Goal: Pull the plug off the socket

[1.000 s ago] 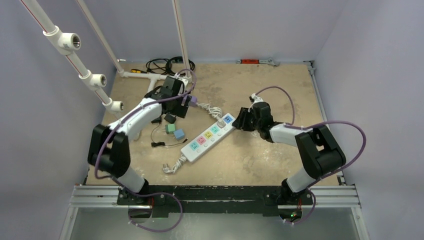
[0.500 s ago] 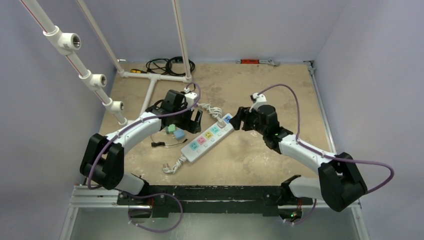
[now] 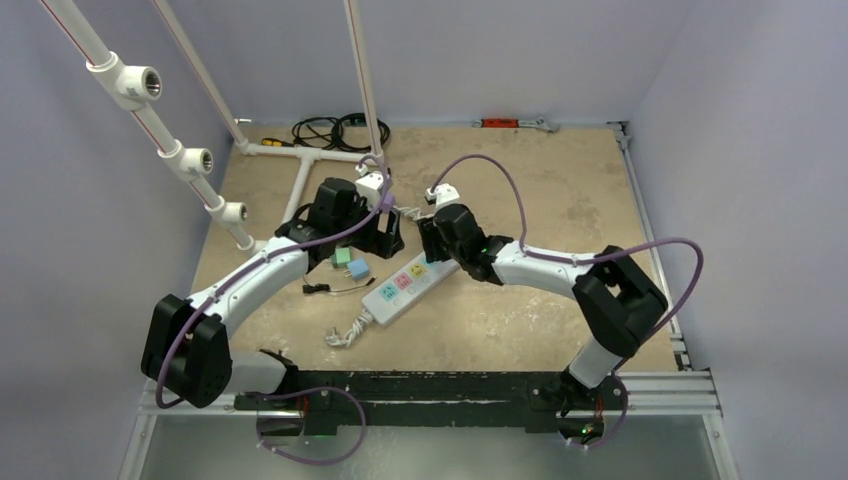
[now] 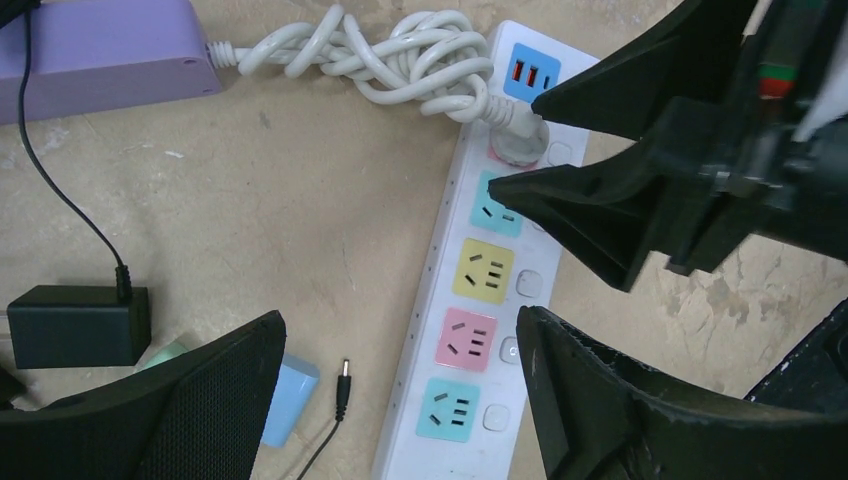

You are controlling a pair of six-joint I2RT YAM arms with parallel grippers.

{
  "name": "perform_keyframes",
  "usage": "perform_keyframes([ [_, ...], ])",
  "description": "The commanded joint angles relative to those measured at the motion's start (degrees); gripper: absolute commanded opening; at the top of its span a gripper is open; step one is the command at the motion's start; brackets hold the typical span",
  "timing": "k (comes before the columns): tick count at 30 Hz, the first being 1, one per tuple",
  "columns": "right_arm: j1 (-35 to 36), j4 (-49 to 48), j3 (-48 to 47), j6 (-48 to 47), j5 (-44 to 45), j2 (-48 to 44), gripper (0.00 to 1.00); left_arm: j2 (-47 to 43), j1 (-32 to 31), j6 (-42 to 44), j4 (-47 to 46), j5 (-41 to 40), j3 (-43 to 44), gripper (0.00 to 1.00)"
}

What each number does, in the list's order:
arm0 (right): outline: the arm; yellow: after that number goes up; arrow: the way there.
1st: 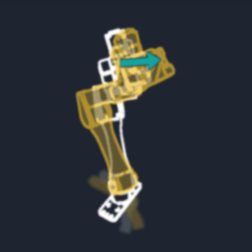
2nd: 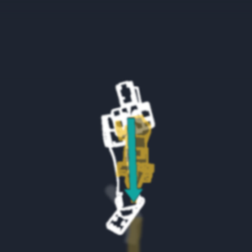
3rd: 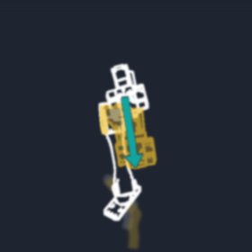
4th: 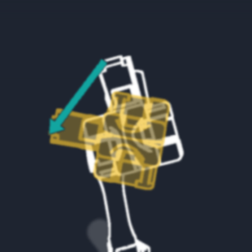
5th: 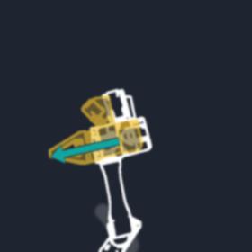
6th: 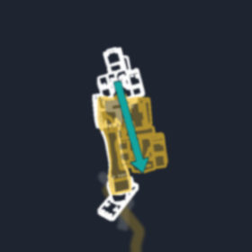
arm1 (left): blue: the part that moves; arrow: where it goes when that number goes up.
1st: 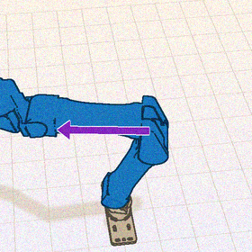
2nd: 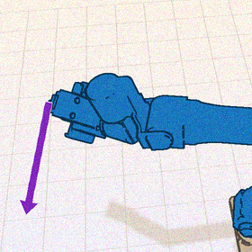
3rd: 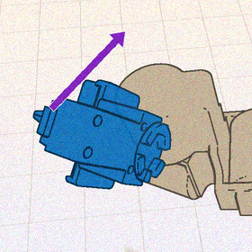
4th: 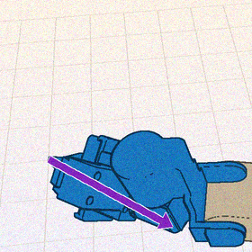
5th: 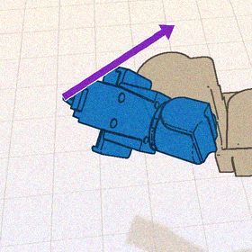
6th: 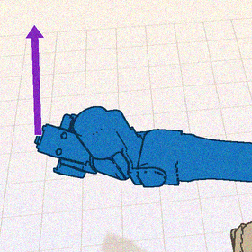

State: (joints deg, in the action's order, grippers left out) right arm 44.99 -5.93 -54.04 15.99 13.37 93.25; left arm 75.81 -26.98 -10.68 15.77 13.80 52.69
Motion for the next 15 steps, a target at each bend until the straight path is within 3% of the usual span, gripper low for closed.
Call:
perform_keyframes([
  [1, -0.1, 4.8, -3.0, -0.7, 10.2, 1.5, 0.56, 0.1, -0.6, -0.8, -2.1, 1.3, 0.0, 0.84],
  [12, 0.0, 3.5, -6.2, -1.9, 4.4, 7.0, 0.48, -0.7, -4.5, 1.5, -3.8, 4.4, -0.6, 0.84],
  [15, -0.1, 3.7, -6.3, -1.4, 5.2, 7.6, 0.34, -0.5, -6.4, 2.4, -4.4, 4.6, -1.0, 0.84],
])
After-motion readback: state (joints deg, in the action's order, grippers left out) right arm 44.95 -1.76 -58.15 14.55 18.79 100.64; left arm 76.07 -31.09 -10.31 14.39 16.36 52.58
